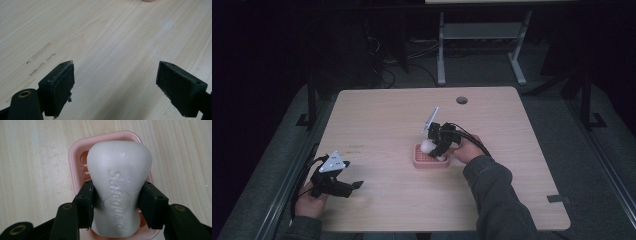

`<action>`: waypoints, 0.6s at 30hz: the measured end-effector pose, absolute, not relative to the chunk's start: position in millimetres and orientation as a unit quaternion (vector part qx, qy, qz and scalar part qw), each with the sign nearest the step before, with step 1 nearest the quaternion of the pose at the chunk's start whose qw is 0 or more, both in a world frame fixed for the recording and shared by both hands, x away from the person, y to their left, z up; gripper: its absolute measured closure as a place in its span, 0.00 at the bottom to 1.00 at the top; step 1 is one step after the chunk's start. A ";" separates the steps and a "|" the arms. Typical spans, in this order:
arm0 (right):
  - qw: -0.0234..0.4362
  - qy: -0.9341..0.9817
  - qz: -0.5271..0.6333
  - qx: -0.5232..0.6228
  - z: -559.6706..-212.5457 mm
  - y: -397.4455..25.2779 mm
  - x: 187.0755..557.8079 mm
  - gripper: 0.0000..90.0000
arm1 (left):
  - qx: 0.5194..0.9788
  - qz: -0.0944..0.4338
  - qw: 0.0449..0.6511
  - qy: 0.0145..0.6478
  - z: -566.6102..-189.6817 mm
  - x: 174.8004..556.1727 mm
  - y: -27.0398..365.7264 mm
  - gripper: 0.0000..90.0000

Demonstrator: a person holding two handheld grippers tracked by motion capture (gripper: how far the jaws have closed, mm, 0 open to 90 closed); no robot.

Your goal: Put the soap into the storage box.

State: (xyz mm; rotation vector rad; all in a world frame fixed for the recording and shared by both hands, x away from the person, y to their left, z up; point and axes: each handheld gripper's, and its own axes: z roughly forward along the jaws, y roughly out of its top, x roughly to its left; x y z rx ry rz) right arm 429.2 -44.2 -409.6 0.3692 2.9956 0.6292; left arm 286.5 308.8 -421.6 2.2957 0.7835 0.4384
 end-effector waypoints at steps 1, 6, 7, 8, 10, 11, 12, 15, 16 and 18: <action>0.030 0.971 0.205 0.119 -409.5 -43.8 429.4 0.55 | 0.879 0.168 0.332 0.299 -421.5 286.6 309.0 0.17; 0.034 0.971 0.205 0.120 -410.0 -43.2 430.4 0.55 | 0.877 0.169 0.334 0.300 -421.3 286.8 309.6 0.17; 0.033 0.971 0.204 0.121 -410.4 -42.3 430.4 0.55 | 0.877 0.170 0.334 0.300 -421.4 286.8 309.5 0.17; 0.033 0.971 0.204 0.121 -410.4 -42.3 430.4 0.55 | 0.878 0.170 0.334 0.299 -421.4 286.9 309.5 0.17; 0.033 0.971 0.203 0.121 -411.0 -41.5 430.8 0.55 | 0.878 0.169 0.332 0.299 -421.1 286.9 309.4 0.17; 0.032 0.971 0.203 0.120 -411.7 -40.9 431.4 0.55 | 0.878 0.169 0.332 0.299 -421.4 286.9 309.3 0.17; 0.032 0.971 0.203 0.120 -411.7 -40.9 431.4 0.55 | 0.878 0.169 0.332 0.299 -421.4 286.9 309.3 0.17; 0.032 0.972 0.201 0.117 -412.9 -39.0 432.4 0.55 | 0.878 0.169 0.334 0.299 -421.1 286.9 309.7 0.17; 0.031 0.972 0.200 0.117 -413.1 -38.7 432.7 0.55 | 0.878 0.169 0.334 0.299 -421.1 286.9 309.7 0.17; 0.031 0.972 0.200 0.118 -413.3 -38.6 432.7 0.55 | 0.876 0.168 0.336 0.303 -420.9 286.7 310.2 0.17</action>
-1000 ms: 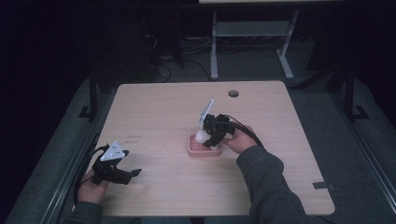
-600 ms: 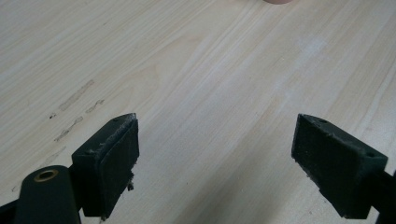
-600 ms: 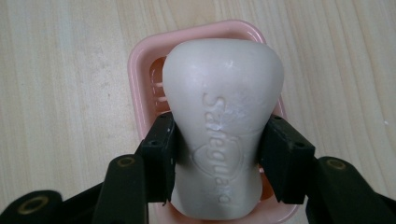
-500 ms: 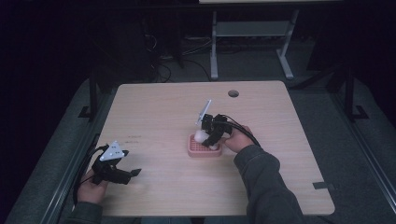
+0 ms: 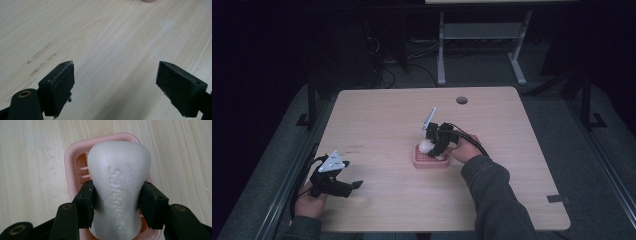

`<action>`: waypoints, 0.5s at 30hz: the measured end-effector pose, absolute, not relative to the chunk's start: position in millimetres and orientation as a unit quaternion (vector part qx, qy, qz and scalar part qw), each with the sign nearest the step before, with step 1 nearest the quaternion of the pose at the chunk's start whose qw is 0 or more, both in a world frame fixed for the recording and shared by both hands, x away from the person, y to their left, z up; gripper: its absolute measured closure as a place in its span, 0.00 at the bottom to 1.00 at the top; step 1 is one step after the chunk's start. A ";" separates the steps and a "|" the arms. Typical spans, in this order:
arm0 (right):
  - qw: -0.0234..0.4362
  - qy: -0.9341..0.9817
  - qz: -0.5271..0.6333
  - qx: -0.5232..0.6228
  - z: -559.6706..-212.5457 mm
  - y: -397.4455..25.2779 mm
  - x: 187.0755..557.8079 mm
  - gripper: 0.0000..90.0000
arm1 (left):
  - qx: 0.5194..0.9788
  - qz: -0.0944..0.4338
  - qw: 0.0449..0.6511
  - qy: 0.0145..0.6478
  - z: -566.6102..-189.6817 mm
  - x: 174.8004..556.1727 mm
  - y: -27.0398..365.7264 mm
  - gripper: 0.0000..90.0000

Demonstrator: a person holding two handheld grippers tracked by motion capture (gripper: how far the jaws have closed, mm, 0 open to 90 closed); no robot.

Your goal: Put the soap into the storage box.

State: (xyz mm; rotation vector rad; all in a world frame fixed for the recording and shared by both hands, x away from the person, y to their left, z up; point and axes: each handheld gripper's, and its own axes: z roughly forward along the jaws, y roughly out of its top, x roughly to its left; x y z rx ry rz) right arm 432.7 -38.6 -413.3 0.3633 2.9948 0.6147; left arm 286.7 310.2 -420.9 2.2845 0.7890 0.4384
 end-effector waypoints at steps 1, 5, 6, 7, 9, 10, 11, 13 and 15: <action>0.030 0.972 0.199 0.120 -413.4 -38.4 432.7 0.55 | 0.876 0.168 0.336 0.303 -420.6 286.8 310.7 0.17; 0.029 0.972 0.200 0.120 -414.5 -37.9 433.6 0.54 | 0.876 0.168 0.336 0.302 -420.9 286.9 310.6 0.17; 0.029 0.972 0.200 0.120 -414.5 -37.9 433.6 0.54 | 0.876 0.168 0.336 0.302 -420.9 286.9 310.6 0.17; 0.029 0.972 0.201 0.120 -415.1 -37.6 433.8 0.54 | 0.876 0.167 0.336 0.302 -421.2 287.0 310.1 0.17; 0.029 0.972 0.200 0.121 -415.4 -37.2 433.8 0.54 | 0.876 0.167 0.336 0.302 -421.2 287.0 310.0 0.17; 0.029 0.972 0.201 0.120 -415.9 -36.9 433.9 0.54 | 0.877 0.168 0.335 0.301 -421.1 287.0 310.0 0.17; 0.030 0.972 0.201 0.119 -416.1 -36.7 433.9 0.54 | 0.876 0.167 0.336 0.302 -421.1 287.0 310.1 0.17; 0.028 0.972 0.199 0.122 -416.3 -35.9 433.5 0.54 | 0.877 0.167 0.335 0.302 -421.0 287.2 310.5 0.17; 0.029 0.972 0.198 0.120 -417.1 -35.4 433.9 0.54 | 0.877 0.166 0.335 0.302 -421.1 287.4 310.7 0.17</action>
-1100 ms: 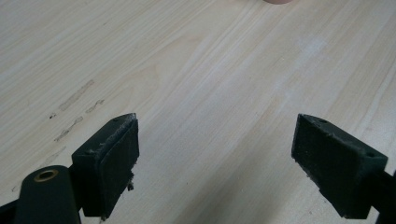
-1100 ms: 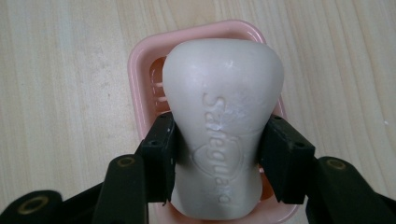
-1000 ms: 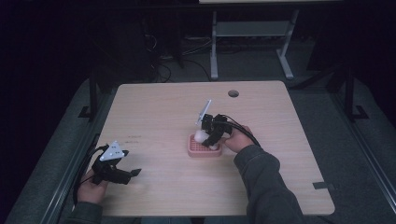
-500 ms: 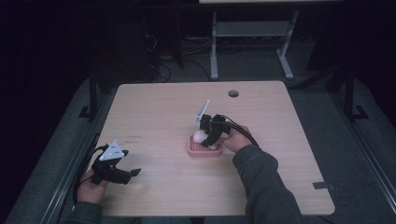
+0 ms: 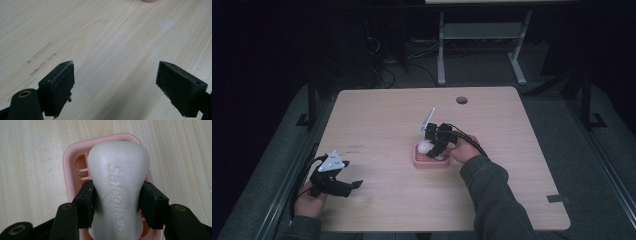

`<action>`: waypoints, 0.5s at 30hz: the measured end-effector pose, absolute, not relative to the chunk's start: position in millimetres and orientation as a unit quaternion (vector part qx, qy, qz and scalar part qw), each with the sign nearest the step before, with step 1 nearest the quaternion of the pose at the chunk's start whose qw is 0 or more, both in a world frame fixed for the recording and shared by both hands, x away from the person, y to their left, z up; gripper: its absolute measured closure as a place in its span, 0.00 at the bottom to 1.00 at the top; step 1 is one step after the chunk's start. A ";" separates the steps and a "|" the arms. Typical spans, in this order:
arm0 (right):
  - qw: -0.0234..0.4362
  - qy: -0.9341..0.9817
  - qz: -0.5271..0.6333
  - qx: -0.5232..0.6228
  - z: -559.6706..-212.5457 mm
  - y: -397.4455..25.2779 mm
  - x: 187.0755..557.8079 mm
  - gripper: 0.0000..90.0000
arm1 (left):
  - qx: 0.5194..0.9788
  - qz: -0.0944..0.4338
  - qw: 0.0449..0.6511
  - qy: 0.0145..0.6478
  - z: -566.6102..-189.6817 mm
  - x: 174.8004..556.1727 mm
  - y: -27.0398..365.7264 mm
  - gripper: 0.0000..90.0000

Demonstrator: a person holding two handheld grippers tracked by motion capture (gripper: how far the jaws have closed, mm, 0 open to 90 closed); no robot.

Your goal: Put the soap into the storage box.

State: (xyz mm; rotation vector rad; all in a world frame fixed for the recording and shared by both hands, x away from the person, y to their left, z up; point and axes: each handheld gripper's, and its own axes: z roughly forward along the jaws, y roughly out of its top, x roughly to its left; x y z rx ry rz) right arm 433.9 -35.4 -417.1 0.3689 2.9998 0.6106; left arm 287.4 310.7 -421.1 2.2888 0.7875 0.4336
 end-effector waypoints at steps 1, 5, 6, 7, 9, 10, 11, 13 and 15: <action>0.029 0.972 0.198 0.121 -417.6 -35.0 434.0 0.54 | 0.877 0.166 0.335 0.302 -421.2 287.4 310.5 0.17; 0.029 0.973 0.195 0.117 -419.8 -33.3 434.3 0.54 | 0.877 0.166 0.335 0.301 -421.1 287.3 310.4 0.17; 0.029 0.974 0.193 0.117 -420.2 -33.1 434.4 0.54 | 0.877 0.166 0.335 0.302 -421.1 287.3 310.5 0.17; 0.029 0.974 0.192 0.118 -420.7 -32.7 434.4 0.54 | 0.877 0.166 0.335 0.302 -421.1 287.3 310.5 0.17; 0.027 0.974 0.190 0.119 -422.1 -32.4 434.8 0.54 | 0.877 0.165 0.335 0.302 -421.0 287.3 310.8 0.17; 0.027 0.974 0.189 0.118 -422.8 -32.1 435.1 0.54 | 0.877 0.166 0.334 0.302 -420.9 287.4 311.0 0.17; 0.026 0.975 0.187 0.118 -423.5 -31.8 435.2 0.54 | 0.877 0.166 0.335 0.302 -420.8 287.4 311.1 0.17; 0.024 0.976 0.183 0.119 -424.4 -31.5 435.3 0.54 | 0.877 0.166 0.335 0.301 -420.7 287.4 311.2 0.17; 0.025 0.976 0.183 0.117 -424.9 -31.3 435.3 0.54 | 0.877 0.167 0.335 0.301 -420.9 287.4 311.2 0.17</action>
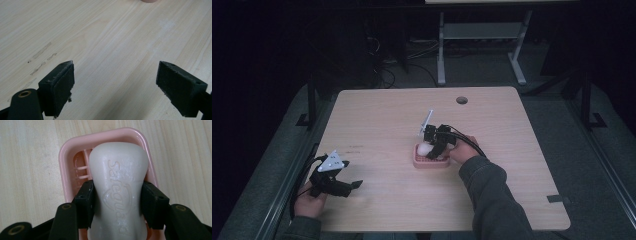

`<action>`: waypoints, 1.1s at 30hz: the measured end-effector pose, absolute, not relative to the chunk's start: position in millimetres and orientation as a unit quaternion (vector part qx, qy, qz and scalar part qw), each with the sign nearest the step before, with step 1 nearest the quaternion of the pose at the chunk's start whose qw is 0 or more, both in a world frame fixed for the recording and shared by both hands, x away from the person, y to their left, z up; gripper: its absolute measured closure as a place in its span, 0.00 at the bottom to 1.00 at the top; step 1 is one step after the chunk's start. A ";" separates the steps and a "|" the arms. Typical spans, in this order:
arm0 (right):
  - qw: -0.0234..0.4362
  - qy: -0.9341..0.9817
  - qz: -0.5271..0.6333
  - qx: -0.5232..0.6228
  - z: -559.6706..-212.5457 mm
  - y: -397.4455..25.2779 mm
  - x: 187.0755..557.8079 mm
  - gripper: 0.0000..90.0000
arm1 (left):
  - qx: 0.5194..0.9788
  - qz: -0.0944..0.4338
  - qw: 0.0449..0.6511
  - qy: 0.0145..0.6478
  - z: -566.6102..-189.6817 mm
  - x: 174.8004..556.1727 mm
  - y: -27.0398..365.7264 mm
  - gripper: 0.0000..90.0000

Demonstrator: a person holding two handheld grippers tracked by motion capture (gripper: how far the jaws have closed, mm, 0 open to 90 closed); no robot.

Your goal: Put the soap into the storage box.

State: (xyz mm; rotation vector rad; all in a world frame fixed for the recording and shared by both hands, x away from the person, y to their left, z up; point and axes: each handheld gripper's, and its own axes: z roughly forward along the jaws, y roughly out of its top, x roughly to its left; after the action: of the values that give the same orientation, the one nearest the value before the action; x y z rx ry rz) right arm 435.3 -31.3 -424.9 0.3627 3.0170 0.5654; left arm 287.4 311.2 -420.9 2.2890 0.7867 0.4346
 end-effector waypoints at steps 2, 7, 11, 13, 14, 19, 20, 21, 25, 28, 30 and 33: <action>0.026 0.976 0.182 0.117 -425.2 -31.0 435.2 0.54 | 0.878 0.166 0.334 0.302 -421.0 287.5 311.1 0.17; 0.026 0.976 0.181 0.118 -425.5 -31.0 434.7 0.53 | 0.878 0.166 0.334 0.302 -421.1 287.5 310.9 0.17; 0.025 0.975 0.186 0.121 -425.0 -31.9 434.4 0.52 | 0.878 0.165 0.333 0.302 -421.4 287.6 310.7 0.17; 0.026 0.975 0.186 0.121 -424.9 -32.2 434.2 0.52 | 0.878 0.165 0.333 0.302 -421.5 287.6 310.5 0.17; 0.026 0.975 0.187 0.120 -424.6 -32.6 434.2 0.51 | 0.878 0.166 0.333 0.302 -421.5 287.6 310.5 0.17; 0.024 0.973 0.189 0.129 -425.0 -34.5 433.7 0.46 | 0.878 0.165 0.333 0.302 -421.4 287.6 310.7 0.17; 0.021 0.973 0.189 0.130 -425.4 -34.8 433.7 0.46 | 0.878 0.165 0.333 0.302 -421.4 287.6 310.7 0.17; 0.021 0.973 0.189 0.130 -425.4 -34.8 433.7 0.46 | 0.878 0.165 0.333 0.302 -421.6 287.6 310.6 0.17; 0.022 0.973 0.190 0.129 -426.5 -35.7 433.6 0.44 | 0.878 0.166 0.333 0.303 -421.4 287.6 310.8 0.17; 0.026 0.971 0.198 0.132 -425.0 -36.9 433.2 0.44 | 0.877 0.165 0.334 0.303 -421.8 287.8 311.0 0.17; 0.023 0.970 0.199 0.135 -424.5 -37.3 433.0 0.42 | 0.877 0.165 0.333 0.303 -421.9 287.9 310.9 0.17; 0.024 0.970 0.198 0.136 -423.7 -38.2 432.5 0.42 | 0.878 0.165 0.333 0.303 -421.6 287.6 310.7 0.17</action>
State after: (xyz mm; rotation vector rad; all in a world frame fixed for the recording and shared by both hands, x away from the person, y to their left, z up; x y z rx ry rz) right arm 432.5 -38.2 -423.7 0.4223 3.0021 0.6141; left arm 287.6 310.7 -421.6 2.2922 0.7910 0.4321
